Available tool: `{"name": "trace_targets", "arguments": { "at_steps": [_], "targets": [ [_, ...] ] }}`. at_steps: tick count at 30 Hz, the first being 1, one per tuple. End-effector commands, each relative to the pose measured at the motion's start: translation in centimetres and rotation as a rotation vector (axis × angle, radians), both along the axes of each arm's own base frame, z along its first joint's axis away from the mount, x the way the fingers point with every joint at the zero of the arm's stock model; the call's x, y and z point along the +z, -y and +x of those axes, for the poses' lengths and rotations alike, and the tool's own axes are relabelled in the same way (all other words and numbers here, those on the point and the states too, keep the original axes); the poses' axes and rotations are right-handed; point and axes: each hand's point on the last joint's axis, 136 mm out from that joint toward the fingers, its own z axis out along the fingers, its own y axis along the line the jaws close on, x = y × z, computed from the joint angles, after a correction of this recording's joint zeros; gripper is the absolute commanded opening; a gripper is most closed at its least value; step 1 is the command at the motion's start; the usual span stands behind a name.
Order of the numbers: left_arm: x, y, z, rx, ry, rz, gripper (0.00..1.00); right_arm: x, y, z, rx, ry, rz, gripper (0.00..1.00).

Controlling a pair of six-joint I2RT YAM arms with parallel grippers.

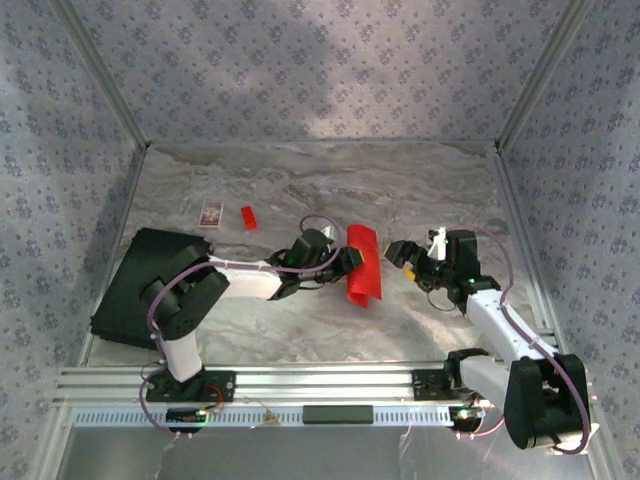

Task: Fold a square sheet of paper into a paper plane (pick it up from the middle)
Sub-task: First fold the square sheet of paper in half at the center of the table.

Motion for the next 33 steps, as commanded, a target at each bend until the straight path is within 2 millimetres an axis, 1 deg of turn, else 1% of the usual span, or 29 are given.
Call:
{"name": "trace_targets", "arguments": {
  "at_steps": [1,17,23,27,33],
  "targets": [
    [-0.8,-0.4,0.5,0.058,0.018,0.018,0.45,1.5,-1.2,0.2,0.069,0.044,0.013,0.98],
    [-4.3,-2.0,0.1,0.057,-0.001,0.171,0.45,0.1,-1.4,-0.1,0.061,-0.014,-0.016,0.98],
    [-6.0,-2.7,-0.2,0.058,-0.036,0.23,0.46,-0.2,-1.5,-0.2,0.063,-0.031,-0.026,0.99],
    [-6.4,-2.8,-0.3,0.054,-0.041,0.246,0.49,-0.3,-1.5,-0.3,0.063,-0.035,-0.033,0.99],
    [-6.0,-3.4,-0.4,0.022,-0.014,0.321,0.57,-0.3,-2.0,-0.4,0.091,-0.035,-0.045,0.99]
  ]
}}
